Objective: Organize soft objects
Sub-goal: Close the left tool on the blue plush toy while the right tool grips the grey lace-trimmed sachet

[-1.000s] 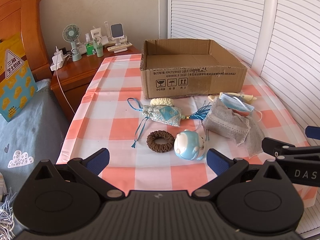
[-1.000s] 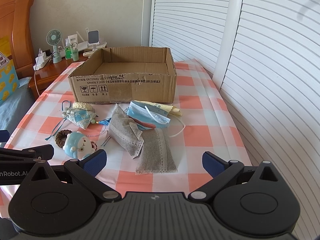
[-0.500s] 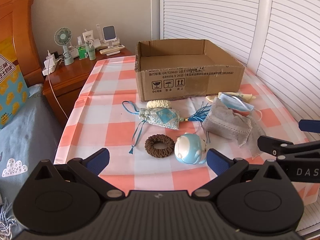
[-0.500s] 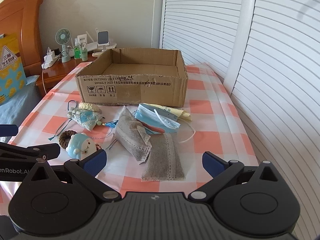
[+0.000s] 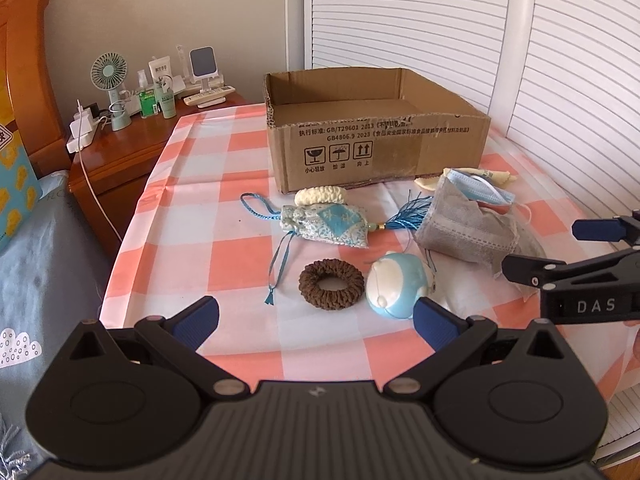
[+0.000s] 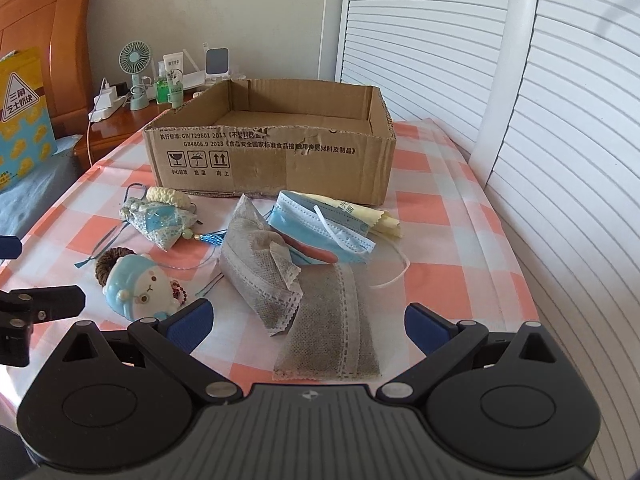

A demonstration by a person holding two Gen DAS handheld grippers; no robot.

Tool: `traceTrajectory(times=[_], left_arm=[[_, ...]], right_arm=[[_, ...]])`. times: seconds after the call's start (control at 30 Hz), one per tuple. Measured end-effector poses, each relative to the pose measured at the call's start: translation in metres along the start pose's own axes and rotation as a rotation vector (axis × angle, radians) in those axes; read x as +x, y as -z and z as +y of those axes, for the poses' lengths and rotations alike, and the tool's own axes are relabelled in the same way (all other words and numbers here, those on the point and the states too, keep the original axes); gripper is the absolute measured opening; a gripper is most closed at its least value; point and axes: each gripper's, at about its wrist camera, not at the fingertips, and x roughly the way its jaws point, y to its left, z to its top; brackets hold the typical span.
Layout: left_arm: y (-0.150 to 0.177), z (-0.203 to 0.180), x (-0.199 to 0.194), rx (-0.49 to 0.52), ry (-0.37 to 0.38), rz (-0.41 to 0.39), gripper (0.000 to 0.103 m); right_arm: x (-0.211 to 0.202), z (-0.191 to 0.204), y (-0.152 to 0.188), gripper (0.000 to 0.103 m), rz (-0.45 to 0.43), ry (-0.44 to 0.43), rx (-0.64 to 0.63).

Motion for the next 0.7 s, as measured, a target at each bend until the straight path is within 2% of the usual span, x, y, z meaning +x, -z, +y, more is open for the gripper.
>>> traceTrajectory(times=[0.33,0.57,0.7], left_arm=[[0.003,-0.001,0.009,0.02,0.057,0.011,0.102],[0.001,-0.012,0.014,0.061,0.08,0.007,0.102],[-0.002,-0.021,0.018,0.085,0.121,-0.008,0.102]], right_arm=[[0.031,-0.008,0.019,0.103,0.078,0.032,-0.023],[0.03,-0.028,0.026,0.103,0.048,0.012,0.01],[0.03,-0.029,0.027,0.103,0.034,0.009,0.009]])
